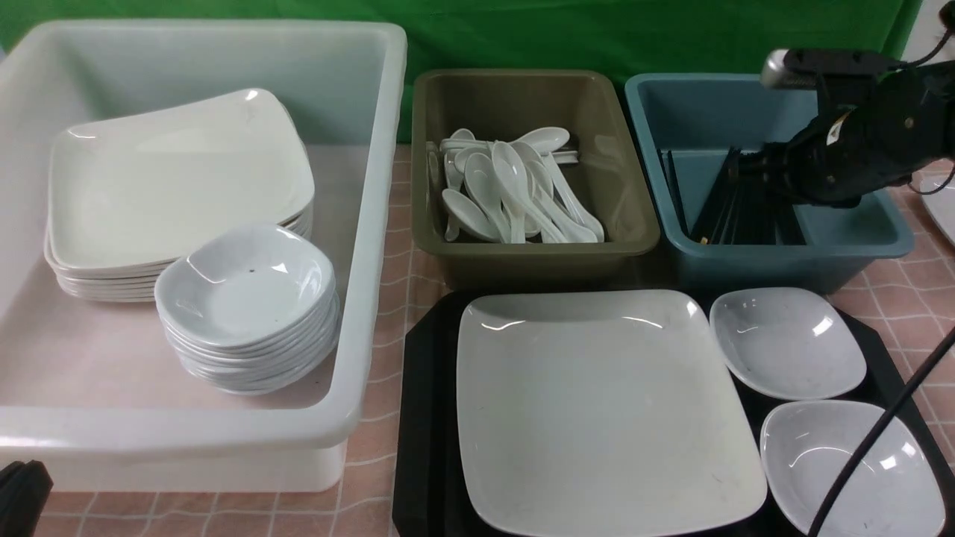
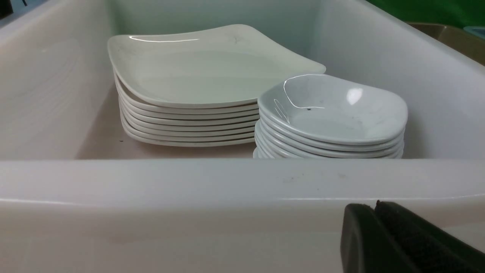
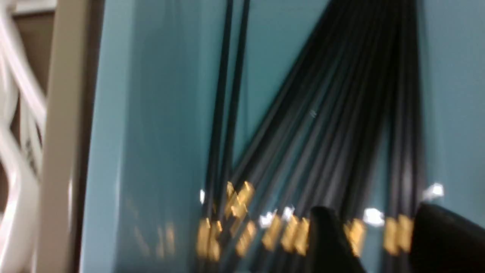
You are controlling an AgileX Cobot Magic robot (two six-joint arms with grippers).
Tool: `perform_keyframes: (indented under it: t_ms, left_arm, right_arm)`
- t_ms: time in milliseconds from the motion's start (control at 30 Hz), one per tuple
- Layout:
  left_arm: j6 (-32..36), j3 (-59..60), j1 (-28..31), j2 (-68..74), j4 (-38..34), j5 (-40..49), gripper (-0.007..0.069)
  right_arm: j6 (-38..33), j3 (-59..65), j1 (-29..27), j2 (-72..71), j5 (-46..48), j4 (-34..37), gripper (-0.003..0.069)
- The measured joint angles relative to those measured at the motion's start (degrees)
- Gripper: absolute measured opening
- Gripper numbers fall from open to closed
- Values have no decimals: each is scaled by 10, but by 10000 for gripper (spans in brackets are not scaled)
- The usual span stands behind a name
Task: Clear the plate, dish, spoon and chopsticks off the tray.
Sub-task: Use the right arm to put the chopsticks into the small storage box on the right, then use the right arm to grab a small plate from the dinner plate
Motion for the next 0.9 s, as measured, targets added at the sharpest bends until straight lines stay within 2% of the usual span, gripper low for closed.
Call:
perform_keyframes:
  t_ms: [133,167,200,233,400,567,733,767,800,833,867,900]
  left_arm:
    - [0,0,0,0,0,0,21]
    - [0,0,0,0,0,0,21]
    - [0,0,0,0,0,0,21]
    - [0,0,0,0,0,0,21]
    - [0,0,0,0,0,0,21]
    - [0,0,0,0,0,0,21]
    - [0,0,0,0,0,0,21]
    - [0,0,0,0,0,0,21]
    - [0,0,0,0,0,0,21]
    - [0,0,0,0,0,0,21]
    - [0,0,0,0,0,0,21]
    - [0,0,0,0,0,0,21]
  right_arm:
    - [-43,0,0,-71,114,0,182]
    - [-52,0,0,-102,176,0,120]
    - [-53,0,0,-106,186,0,120]
    - [-57,0,0,-144,269,4,46]
    - [-71,38,0,-226,403,70,30]
    - [-113,133,0,-291,425,158,30]
    - [-125,244,12,-335,422,176,64]
    - [-128,285,31,-340,416,176,114]
    - [-129,290,34,-341,414,176,122]
    - [-130,327,60,-341,392,176,212]
    - [-130,336,67,-341,388,176,224]
    - [-134,367,101,-341,351,170,335]
